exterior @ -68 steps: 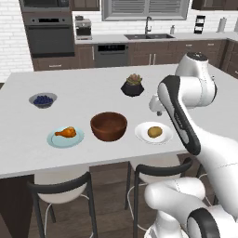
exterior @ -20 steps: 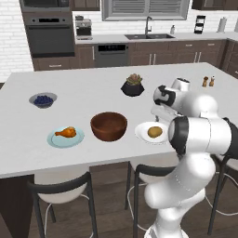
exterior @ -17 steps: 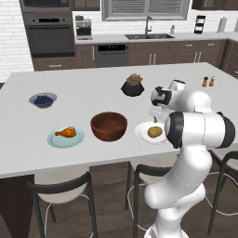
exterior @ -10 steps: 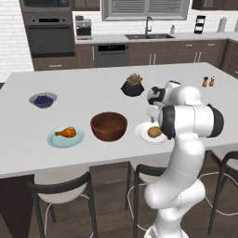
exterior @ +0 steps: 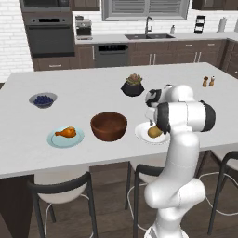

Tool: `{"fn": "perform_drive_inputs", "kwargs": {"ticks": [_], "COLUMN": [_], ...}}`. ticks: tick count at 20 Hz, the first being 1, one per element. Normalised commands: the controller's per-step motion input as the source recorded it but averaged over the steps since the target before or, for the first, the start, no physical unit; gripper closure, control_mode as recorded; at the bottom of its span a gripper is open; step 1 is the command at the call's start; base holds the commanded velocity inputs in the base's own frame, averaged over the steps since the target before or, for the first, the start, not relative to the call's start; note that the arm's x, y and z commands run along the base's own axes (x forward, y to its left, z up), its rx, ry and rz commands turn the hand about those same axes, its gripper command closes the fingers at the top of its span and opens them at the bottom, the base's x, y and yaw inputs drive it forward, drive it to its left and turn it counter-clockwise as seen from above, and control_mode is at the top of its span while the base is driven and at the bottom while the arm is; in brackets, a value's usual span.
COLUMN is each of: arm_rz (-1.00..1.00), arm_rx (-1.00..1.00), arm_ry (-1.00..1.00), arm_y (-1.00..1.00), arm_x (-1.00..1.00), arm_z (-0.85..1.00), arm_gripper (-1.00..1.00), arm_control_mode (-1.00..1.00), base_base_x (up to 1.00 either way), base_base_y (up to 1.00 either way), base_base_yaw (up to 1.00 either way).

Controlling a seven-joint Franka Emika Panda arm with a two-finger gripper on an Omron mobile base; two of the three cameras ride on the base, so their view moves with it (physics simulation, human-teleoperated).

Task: Pick the chicken drumstick and potato from their plates and place them in the bowl. Then put the bowl in the fridge.

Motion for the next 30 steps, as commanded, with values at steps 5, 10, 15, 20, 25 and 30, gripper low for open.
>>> {"fn": "perform_drive_inputs", "kwargs": {"ticks": [5, 10, 15, 20, 25, 30], "arm_rz": [-0.05, -0.02, 0.00, 0.00, 0.00, 0.07], "arm_rx": [0.00, 0.00, 0.00, 0.00, 0.00, 0.00], "arm_ry": [0.00, 0.05, 0.07, 0.04, -0.03, -0.01], "arm_y": [0.27, 0.06, 0.00, 0.00, 0.00, -0.09], "arm_x": [-0.15, -0.06, -0.20, -0.35, -0.76, -0.70], "arm_z": [-0.12, -0.11, -0.28, -0.23, -0.19, -0.47], "arm_gripper": [-1.00, -1.00, -1.00, 1.00, 1.00, 1.00], "arm_control_mode": [-1.00, -1.00, -1.00, -1.00, -1.00, -1.00], "base_base_x": [0.00, 0.00, 0.00, 0.00, 0.00, 0.00], "base_base_y": [0.00, 0.00, 0.00, 0.00, 0.00, 0.00], "base_base_yaw": [0.00, 0.00, 0.00, 0.00, 0.00, 0.00]}}
